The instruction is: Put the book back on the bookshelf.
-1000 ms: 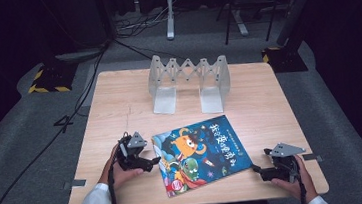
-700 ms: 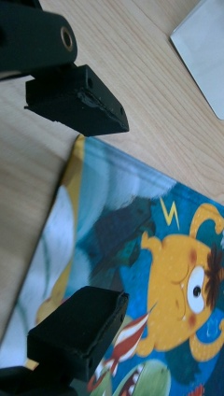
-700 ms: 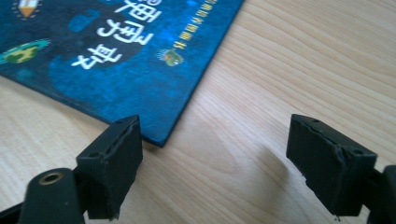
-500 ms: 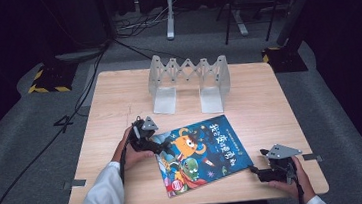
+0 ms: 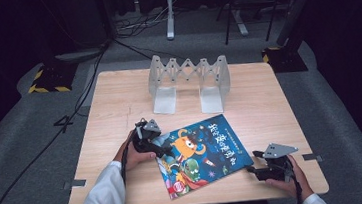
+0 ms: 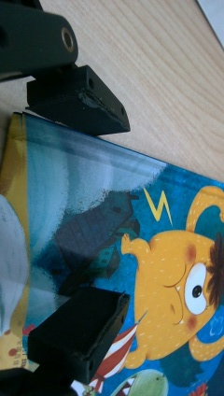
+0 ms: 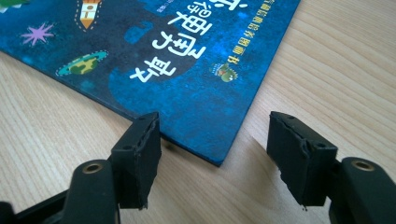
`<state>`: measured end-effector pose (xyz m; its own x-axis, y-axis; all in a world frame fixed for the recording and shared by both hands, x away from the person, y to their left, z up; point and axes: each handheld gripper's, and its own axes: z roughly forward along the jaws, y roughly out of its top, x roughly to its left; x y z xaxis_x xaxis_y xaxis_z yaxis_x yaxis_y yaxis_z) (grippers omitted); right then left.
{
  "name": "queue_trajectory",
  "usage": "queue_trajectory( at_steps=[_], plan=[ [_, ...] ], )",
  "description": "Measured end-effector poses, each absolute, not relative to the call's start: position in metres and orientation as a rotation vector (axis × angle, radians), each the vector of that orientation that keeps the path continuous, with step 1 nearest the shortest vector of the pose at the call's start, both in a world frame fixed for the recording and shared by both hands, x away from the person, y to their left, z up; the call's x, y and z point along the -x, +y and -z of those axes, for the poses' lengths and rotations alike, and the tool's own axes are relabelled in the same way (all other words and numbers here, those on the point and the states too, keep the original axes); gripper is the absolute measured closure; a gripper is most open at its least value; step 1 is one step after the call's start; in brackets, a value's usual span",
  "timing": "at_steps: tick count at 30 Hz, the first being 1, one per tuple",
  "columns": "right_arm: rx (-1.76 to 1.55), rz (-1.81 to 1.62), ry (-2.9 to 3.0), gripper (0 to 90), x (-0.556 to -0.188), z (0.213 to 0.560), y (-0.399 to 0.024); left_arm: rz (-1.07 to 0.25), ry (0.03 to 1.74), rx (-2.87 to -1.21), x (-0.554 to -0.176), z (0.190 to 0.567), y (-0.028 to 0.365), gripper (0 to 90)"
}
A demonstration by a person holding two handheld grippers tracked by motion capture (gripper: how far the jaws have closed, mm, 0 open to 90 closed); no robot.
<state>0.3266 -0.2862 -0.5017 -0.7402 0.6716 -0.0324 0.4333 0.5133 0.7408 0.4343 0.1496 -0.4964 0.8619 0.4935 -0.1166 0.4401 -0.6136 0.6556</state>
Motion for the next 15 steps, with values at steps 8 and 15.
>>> queue_trajectory(
  at_steps=[8,15],
  plan=[
    [-0.924,-1.073,2.472,39.9,-0.332,0.500,-0.279,-0.089,0.654,-2.334,-0.417,0.496,0.156,16.2],
    [-0.956,-1.063,2.456,41.2,-0.343,0.500,-0.271,-0.108,0.692,-2.339,-0.392,0.495,0.171,16.3]
  ],
)
